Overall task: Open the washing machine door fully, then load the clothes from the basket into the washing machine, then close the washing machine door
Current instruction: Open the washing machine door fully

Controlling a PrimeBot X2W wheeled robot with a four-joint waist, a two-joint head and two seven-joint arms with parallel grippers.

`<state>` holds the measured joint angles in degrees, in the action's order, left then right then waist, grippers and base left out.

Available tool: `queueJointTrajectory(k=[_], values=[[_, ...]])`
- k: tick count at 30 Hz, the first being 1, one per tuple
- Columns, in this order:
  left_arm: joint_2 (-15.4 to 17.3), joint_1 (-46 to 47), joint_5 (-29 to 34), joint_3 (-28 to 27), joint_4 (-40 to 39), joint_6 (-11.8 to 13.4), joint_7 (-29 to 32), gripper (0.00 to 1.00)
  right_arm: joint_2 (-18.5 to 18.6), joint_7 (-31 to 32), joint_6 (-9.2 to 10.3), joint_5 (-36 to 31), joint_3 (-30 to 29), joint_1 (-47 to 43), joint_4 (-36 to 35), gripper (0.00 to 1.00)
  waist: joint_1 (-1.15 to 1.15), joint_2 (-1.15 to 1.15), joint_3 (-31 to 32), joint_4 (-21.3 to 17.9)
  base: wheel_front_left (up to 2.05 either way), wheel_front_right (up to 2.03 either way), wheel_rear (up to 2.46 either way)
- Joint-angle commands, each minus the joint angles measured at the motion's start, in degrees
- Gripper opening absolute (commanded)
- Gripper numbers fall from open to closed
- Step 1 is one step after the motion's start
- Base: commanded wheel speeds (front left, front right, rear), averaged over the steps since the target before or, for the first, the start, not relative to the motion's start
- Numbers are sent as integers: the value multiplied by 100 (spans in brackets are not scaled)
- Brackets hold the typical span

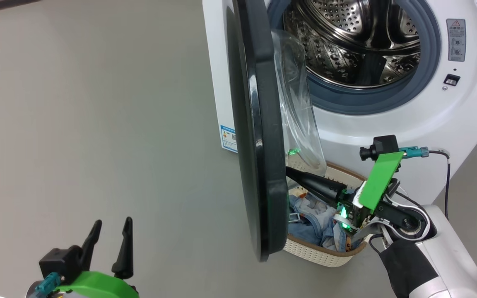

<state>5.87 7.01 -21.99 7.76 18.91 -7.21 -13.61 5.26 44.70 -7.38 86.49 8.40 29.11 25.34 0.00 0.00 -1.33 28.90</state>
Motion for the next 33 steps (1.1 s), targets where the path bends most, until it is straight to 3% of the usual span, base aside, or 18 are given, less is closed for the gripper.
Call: queueJointTrajectory(k=[1, 10, 19, 21, 23, 33], values=[[149, 113, -4, -165, -140, 55, -5, 100, -166, -33, -11, 82, 151, 39, -162, 0, 0, 0, 37, 35, 0, 0, 0], [171, 74, -16, -144, -211, 117, -18, 100, -196, -72, -11, 164, 236, 63, -101, 0, 0, 0, 63, -75, 0, 0, 0], [215, 2, -29, -152, -269, 173, -41, 100, -129, -202, -11, 80, 192, 74, -115, 0, 0, 0, 130, -428, 0, 0, 0], [230, -23, -25, -150, -275, 188, -45, 100, -111, -213, -11, 70, 182, 74, -132, 27, 0, 0, 158, -542, 0, 0, 0], [242, -36, -26, -154, -283, 203, -49, 100, -80, -256, -11, 21, 181, 57, -190, 100, 0, 0, 180, -663, 0, 0, 0], [256, -101, -39, -170, -365, 252, -83, 100, 74, -908, -11, -602, 277, -231, -957, 100, 0, 0, 252, -1350, 0, 0, 0]])
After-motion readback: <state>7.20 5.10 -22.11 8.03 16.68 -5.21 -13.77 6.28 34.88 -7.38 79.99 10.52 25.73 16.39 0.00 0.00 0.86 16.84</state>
